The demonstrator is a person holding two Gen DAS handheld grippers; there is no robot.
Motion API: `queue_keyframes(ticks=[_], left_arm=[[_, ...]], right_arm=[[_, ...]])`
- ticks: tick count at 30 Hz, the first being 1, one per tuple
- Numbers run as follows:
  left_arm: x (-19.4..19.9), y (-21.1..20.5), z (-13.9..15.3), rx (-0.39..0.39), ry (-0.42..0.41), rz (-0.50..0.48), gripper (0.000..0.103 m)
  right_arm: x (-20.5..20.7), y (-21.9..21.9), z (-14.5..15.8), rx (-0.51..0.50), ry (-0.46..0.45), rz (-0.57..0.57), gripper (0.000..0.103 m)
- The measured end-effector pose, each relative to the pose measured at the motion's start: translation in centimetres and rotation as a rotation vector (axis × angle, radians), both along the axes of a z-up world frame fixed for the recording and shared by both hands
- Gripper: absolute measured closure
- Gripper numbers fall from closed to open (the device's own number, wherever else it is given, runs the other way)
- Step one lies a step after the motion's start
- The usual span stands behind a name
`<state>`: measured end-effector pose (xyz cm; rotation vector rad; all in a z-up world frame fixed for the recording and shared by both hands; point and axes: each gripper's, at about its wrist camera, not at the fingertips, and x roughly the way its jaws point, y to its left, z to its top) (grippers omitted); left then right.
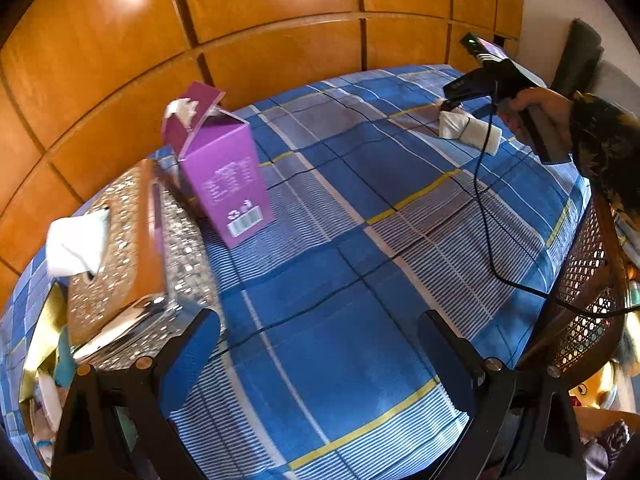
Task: Organize soft objects
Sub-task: 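Swing both tools back to the bed and grasp the white knit item with the right tool, then grasp the beige mesh sock with the left tool while the right tool holds the knit item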
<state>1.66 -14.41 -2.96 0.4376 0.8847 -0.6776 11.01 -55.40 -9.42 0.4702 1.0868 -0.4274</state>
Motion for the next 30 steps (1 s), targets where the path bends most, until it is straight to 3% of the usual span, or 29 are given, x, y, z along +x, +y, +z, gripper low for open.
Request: queue_keyframes(ticks=[1, 3, 6, 9, 12, 15, 17, 19, 22, 30], left_arm=[[0.1, -0.5, -0.1, 0.000, 0.006, -0.007, 0.004], [0.4, -1.2, 0.0, 0.001, 0.006, -0.010, 0.004], [1.0, -2.4, 0.1, -0.010, 0.020, -0.005, 0.011], [1.9, -3.5, 0.1, -0.025, 0.055, 0.011, 0.013], [2.9, -4.6, -0.1, -0.029, 0.094, 0.015, 0.013], [3.7, -5.6, -0.4, -0.032, 0.120, 0.018, 0.013], [4.4, -6.4, -0.5, -0.042, 0.141, 0.024, 0.013], [5.2, -7.2, -0.7, -0.059, 0.177, 0.032, 0.013], [6.3, -8.4, -1.1, -0.078, 0.213, 0.043, 0.014], [8.5, -13.2, -1.4, -0.141, 0.302, 0.053, 0.018]], right_arm=[[0.1, 0.1, -0.3, 0.006, 0.008, 0.018, 0.068], [-0.1, 0.3, -0.1, -0.033, 0.008, 0.019, 0.078], [-1.4, 0.1, 2.0, -0.072, -0.072, -0.016, 0.078], [-2.4, -0.6, 1.5, -0.110, 0.006, -0.081, 0.078], [-3.3, -1.5, 0.3, -0.031, 0.061, -0.098, 0.078], [-3.3, -0.3, -0.1, 0.057, 0.069, -0.030, 0.078], [-3.3, 0.8, -0.2, 0.228, -0.017, 0.043, 0.078], [-3.3, 1.3, 0.6, 0.297, -0.097, 0.081, 0.078], [-3.9, 1.0, 1.7, 0.272, -0.165, 0.064, 0.078], [-5.8, -2.9, 2.8, 0.202, -0.208, -0.148, 0.078]])
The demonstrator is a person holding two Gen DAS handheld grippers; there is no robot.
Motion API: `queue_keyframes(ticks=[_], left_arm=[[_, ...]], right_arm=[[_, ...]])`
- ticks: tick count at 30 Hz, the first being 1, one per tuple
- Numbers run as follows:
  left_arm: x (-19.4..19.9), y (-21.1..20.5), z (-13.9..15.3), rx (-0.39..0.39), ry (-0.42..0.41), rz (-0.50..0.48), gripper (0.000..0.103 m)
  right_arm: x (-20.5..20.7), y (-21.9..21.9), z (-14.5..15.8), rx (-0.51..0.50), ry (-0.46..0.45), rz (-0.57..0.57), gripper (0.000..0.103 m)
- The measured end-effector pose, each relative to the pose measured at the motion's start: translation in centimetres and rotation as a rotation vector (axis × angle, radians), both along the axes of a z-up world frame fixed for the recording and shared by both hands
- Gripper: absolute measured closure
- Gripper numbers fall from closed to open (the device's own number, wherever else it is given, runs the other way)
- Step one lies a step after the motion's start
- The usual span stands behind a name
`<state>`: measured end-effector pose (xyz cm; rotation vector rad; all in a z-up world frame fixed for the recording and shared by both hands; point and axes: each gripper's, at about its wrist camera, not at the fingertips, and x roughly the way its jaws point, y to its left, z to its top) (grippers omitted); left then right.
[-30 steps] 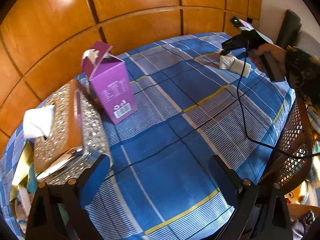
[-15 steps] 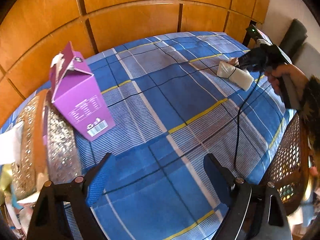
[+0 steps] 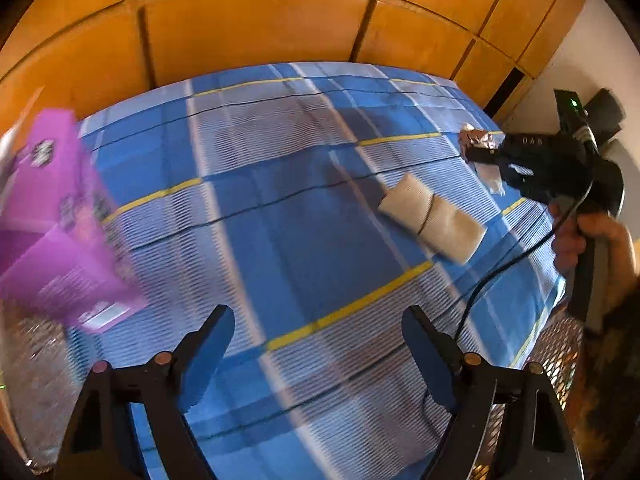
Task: Organize soft objects
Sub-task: 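Grasp the beige mesh sock with the left tool while the right tool holds the knit item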
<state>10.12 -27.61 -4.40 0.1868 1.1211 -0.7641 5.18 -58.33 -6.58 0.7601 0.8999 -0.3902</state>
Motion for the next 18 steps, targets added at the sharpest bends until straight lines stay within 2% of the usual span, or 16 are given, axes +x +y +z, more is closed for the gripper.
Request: queue_keyframes(ticks=[5, 9, 12, 18], left_arm=[[0.2, -4.1, -0.2, -0.021, 0.043, -0.030, 0.021], [0.9, -7.3, -1.3, -0.038, 0.128, -0.019, 0.027], [1.5, -9.3, -2.0, -0.058, 0.193, 0.005, 0.028], [2.0, -13.1, -3.0, -0.056, 0.257, 0.063, 0.025]], right_arm=[[-0.8, -0.7, 0.4, -0.046, 0.000, -0.096, 0.078], [-1.1, -1.1, 0.7, -0.054, -0.009, -0.115, 0.078], [-1.4, -1.1, 1.0, -0.055, -0.027, -0.122, 0.078], [-1.7, -1.3, 0.8, -0.027, -0.061, -0.142, 0.078]])
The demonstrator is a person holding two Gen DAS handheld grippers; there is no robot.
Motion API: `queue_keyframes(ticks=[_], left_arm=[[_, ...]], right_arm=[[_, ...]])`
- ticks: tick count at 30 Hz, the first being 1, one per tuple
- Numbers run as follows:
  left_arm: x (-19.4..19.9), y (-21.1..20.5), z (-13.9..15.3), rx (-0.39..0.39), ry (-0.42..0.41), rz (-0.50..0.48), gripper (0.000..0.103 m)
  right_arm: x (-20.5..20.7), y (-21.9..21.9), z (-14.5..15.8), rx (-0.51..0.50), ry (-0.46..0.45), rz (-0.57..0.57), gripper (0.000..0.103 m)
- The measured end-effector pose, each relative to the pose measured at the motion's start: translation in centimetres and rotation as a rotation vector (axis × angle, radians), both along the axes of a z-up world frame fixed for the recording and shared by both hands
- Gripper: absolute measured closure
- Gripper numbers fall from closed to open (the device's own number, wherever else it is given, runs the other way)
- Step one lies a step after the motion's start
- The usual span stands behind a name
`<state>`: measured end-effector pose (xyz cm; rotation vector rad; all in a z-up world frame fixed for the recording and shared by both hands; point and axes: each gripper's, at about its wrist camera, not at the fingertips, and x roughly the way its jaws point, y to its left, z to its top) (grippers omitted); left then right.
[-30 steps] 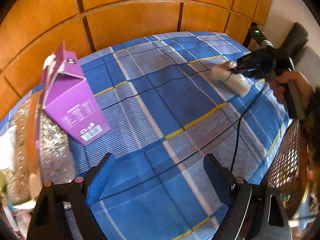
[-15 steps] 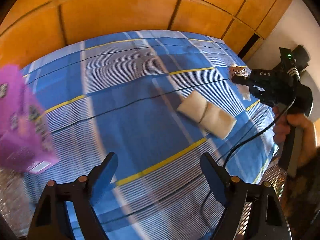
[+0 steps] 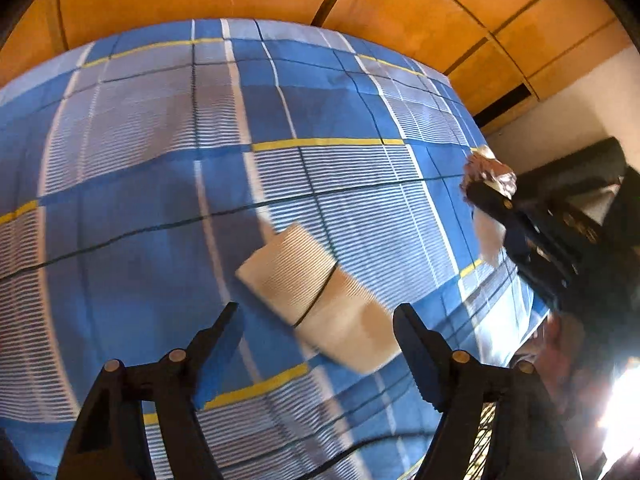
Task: Organize soft objects
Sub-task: 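Grasp the beige mesh sock with the left tool while the right tool holds the knit item, then carry the beige mesh sock into the gold tray and release it with the left tool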
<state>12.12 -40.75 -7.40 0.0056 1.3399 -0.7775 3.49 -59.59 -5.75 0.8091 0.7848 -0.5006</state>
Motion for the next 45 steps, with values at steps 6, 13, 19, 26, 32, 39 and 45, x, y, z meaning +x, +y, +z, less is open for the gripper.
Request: queue_keyframes(ticks=[6, 13, 19, 26, 32, 39, 45], left_arm=[[0.2, -2.5, -1.5, 0.070, 0.003, 0.041, 0.020], [-0.8, -2.6, -1.3, 0.119, -0.123, -0.064, 0.047], [1.4, -0.5, 1.5, 0.134, -0.257, -0.076, 0.053], [7.1, 3.0, 6.6, 0.162, -0.374, 0.027, 0.053], [12.9, 8.3, 12.2, 0.178, -0.457, 0.186, 0.053], [18.5, 19.3, 16.7, 0.230, -0.522, 0.409, 0.053], [19.8, 30.0, 17.0, 0.300, -0.536, 0.546, 0.053]], right_arm=[[-0.3, -0.2, 0.1, 0.005, -0.022, -0.003, 0.078], [0.0, 0.1, 0.1, -0.010, -0.012, 0.031, 0.078], [1.5, 1.4, -0.4, -0.008, 0.026, 0.129, 0.078], [5.3, 6.3, -2.0, -0.095, 0.182, 0.404, 0.078], [6.1, 7.2, -3.2, -0.101, 0.261, 0.454, 0.078], [6.4, 7.5, -4.2, -0.101, 0.315, 0.476, 0.078], [6.4, 7.3, -4.6, -0.089, 0.324, 0.487, 0.078]])
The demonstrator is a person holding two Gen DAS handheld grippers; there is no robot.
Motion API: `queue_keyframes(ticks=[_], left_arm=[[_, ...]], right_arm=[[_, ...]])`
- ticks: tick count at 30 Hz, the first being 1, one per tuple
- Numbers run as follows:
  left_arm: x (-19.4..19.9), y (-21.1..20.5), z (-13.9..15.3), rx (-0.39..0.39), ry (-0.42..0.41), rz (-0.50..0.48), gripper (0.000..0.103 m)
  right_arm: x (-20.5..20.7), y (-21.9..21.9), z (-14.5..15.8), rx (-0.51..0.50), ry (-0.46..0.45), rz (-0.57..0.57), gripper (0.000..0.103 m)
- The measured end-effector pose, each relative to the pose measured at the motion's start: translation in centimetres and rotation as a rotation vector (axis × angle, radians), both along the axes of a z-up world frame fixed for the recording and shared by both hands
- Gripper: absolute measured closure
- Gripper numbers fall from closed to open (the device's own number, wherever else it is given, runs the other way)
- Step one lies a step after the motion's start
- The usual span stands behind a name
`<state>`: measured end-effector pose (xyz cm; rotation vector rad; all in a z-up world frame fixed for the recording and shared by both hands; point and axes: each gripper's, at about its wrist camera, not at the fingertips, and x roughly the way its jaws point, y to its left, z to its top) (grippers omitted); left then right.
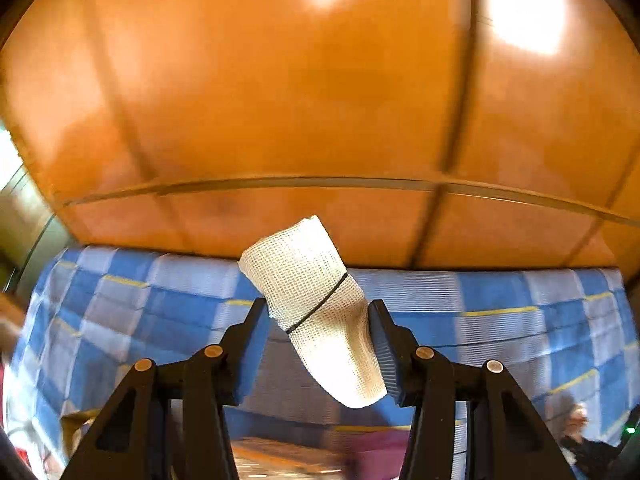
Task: Organize soft objects
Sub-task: 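Carry the beige mesh sock into the gold tray and release it with the left tool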
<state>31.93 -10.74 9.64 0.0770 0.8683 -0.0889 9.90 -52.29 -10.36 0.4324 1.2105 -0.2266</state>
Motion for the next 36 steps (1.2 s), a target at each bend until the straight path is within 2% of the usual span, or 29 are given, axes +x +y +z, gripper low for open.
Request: queue_keyframes(ticks=[5, 14, 21, 24, 26, 28, 33, 36], left_arm=[[-1.2, 9.0, -1.4, -0.011, 0.008, 0.101, 0.053], [-7.2, 20.0, -4.6, -0.089, 0.013, 0.215, 0.053], [-13.3, 25.2, -7.7, -0.146, 0.031, 0.268, 0.052], [-16.0, 27.2, -8.9, -0.160, 0.030, 0.301, 0.052], [-17.9, 28.7, -9.7, -0.151, 0.024, 0.327, 0.052], [-19.5, 30.2, -10.5, -0.142, 0.022, 0.361, 0.052], [-22.2, 33.2, -11.9, -0.102, -0.006, 0.452, 0.051], [-23.3, 33.9, -13.1, -0.059, -0.005, 0.467, 0.051]], right_arm=[[0.3, -0.1, -0.4, -0.003, 0.008, -0.002, 0.077], [0.9, 0.7, -0.6, -0.056, 0.026, 0.014, 0.077], [1.2, 2.0, -0.7, -0.116, 0.029, 0.039, 0.074], [1.3, 3.5, -0.8, -0.199, 0.015, 0.090, 0.075], [1.5, 5.2, -0.8, -0.298, 0.023, 0.153, 0.076], [1.6, 6.1, -0.9, -0.339, 0.031, 0.168, 0.077], [1.8, 6.7, -1.1, -0.355, 0.027, 0.173, 0.077], [1.6, 7.1, -1.1, -0.371, 0.023, 0.174, 0.075]])
